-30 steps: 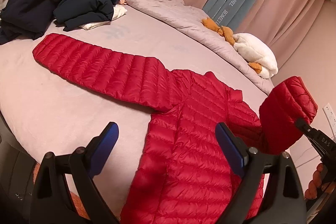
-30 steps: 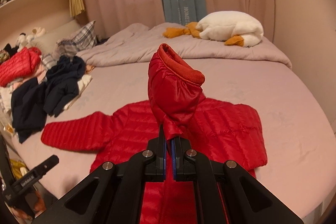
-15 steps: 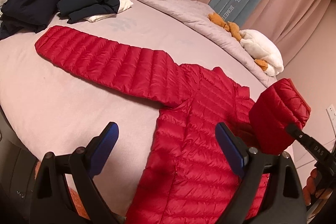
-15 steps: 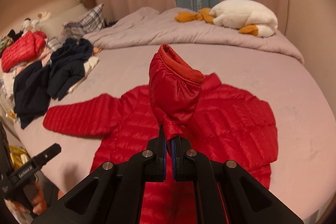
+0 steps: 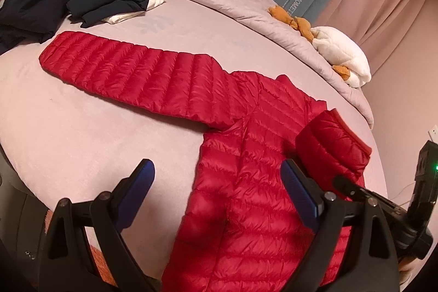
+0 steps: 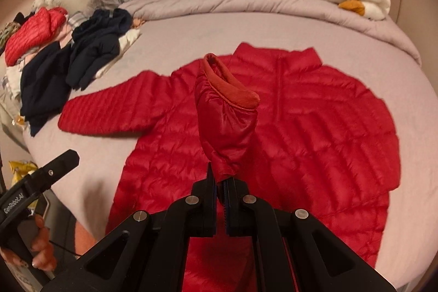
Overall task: Fold large clothes
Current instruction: 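Carry the held sleeve with the right tool across the jacket body, then lower the sleeve onto the jacket body and open the right tool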
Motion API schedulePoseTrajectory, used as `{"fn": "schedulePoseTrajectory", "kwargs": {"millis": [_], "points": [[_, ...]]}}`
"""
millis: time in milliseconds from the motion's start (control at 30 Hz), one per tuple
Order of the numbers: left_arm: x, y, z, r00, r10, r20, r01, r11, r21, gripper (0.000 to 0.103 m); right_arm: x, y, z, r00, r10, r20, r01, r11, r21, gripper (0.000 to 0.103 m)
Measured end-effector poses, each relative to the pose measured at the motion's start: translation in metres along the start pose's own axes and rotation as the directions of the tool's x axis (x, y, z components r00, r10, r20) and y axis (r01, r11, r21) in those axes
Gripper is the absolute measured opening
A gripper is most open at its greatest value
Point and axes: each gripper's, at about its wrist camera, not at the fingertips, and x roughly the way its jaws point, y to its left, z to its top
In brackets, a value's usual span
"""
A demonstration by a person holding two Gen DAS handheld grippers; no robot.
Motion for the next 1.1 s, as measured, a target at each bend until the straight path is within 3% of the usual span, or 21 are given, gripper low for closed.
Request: {"fn": "schedulePoseTrajectory", "kwargs": {"millis": [467,733,900,1000,1067,1100], "points": [[0.001,0.002,0.000,0.998,0.054,-0.022,-0.053,0.999,0.006,0.093,0.047,0.010,-0.019,0.986,0.028,-0.163,-0.032,0.999,-0.022,0.005],[-0.001,-0.004,0.002,0.995,0.094,-0.043,-0.092,0.994,0.054,0.093,0.052,0.007,-0.023,0.983,0.044,-0.177,-0.044,0.999,0.006,0.005],[-0.004,-0.014,0.005,0.993,0.112,-0.039,-0.109,0.991,0.083,0.093,0.042,0.012,-0.024,0.988,0.025,-0.155,-0.032,0.999,-0.040,0.005],[-0.006,-0.022,0.006,0.994,0.104,-0.042,-0.100,0.990,0.097,0.093,0.030,0.009,-0.024,0.989,0.046,-0.142,-0.053,0.997,-0.047,0.014],[-0.007,-0.029,0.008,0.995,0.090,-0.042,-0.085,0.990,0.113,0.093,0.015,0.002,-0.023,0.991,0.072,-0.114,-0.076,0.997,-0.030,0.035],[-0.008,-0.032,0.008,0.996,0.082,-0.039,-0.077,0.990,0.119,0.093,0.009,0.000,-0.023,0.992,0.078,-0.098,-0.081,0.996,-0.024,0.039]]}}
